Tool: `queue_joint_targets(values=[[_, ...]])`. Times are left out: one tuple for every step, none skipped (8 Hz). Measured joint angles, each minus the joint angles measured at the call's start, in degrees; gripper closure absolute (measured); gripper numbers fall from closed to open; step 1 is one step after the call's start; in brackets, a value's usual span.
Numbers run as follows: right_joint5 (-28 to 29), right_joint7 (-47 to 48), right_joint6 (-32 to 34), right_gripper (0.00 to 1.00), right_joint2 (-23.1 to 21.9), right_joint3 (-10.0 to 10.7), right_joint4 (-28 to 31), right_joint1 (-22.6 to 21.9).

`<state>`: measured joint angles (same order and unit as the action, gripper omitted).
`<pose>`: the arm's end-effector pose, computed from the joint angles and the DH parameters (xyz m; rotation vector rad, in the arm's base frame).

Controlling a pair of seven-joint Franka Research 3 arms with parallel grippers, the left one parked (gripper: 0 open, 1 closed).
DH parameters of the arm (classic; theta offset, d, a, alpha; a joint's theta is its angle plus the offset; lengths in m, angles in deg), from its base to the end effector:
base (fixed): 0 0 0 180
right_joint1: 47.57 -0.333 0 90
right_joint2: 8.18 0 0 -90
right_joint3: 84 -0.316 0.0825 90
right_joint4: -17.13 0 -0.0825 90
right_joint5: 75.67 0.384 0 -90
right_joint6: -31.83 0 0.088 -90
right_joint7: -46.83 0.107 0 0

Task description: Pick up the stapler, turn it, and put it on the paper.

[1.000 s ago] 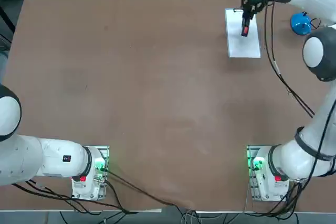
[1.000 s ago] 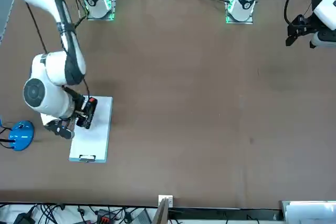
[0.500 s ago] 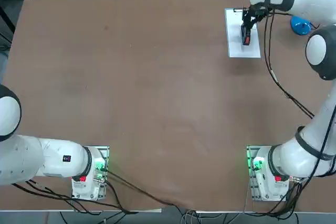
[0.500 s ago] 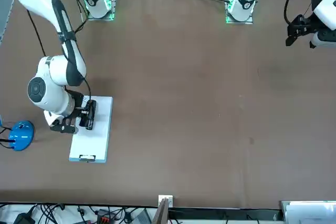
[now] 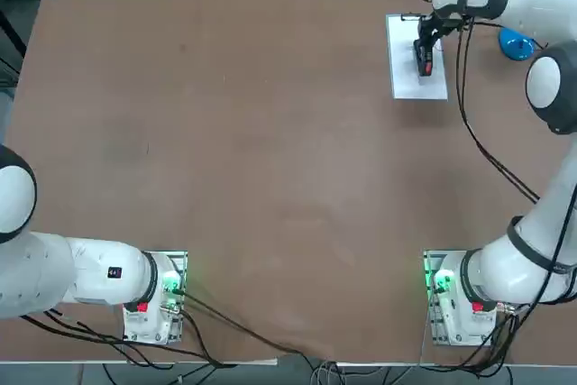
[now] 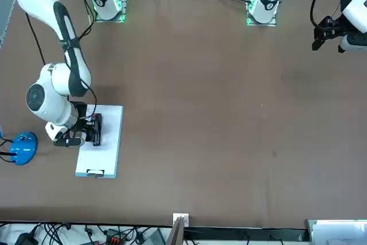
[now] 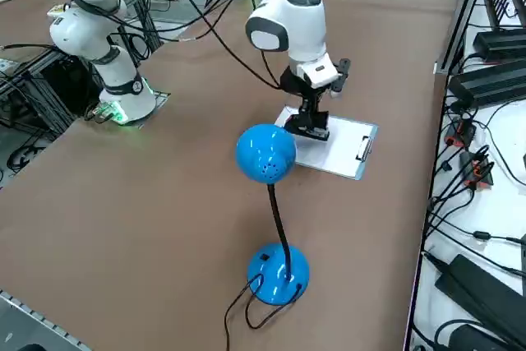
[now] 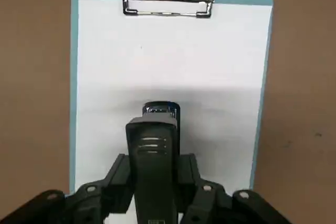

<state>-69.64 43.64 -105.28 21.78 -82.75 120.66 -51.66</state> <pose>0.6584 0.0347 0.2600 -3.0766 -0.0518 -0.0981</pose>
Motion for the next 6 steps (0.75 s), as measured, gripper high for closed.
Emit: queue_joint_targets(values=[[0.4,0.0,-1.5,0.59,0.5,-0.2,0.0,-0.1],[0.5,0.0,-2.8,0.59,1.1,-0.3,0.0,-0.2],[0.5,0.0,-4.3,0.59,1.8,-0.4,0.1,-0.4],[0.5,0.0,-5.2,0.59,2.4,-0.4,0.1,-0.4],[0.5,-0.1,-5.3,0.59,2.4,-0.4,0.1,-0.5],[0.5,-0.1,-5.3,0.57,2.4,-0.4,0.1,-0.5]])
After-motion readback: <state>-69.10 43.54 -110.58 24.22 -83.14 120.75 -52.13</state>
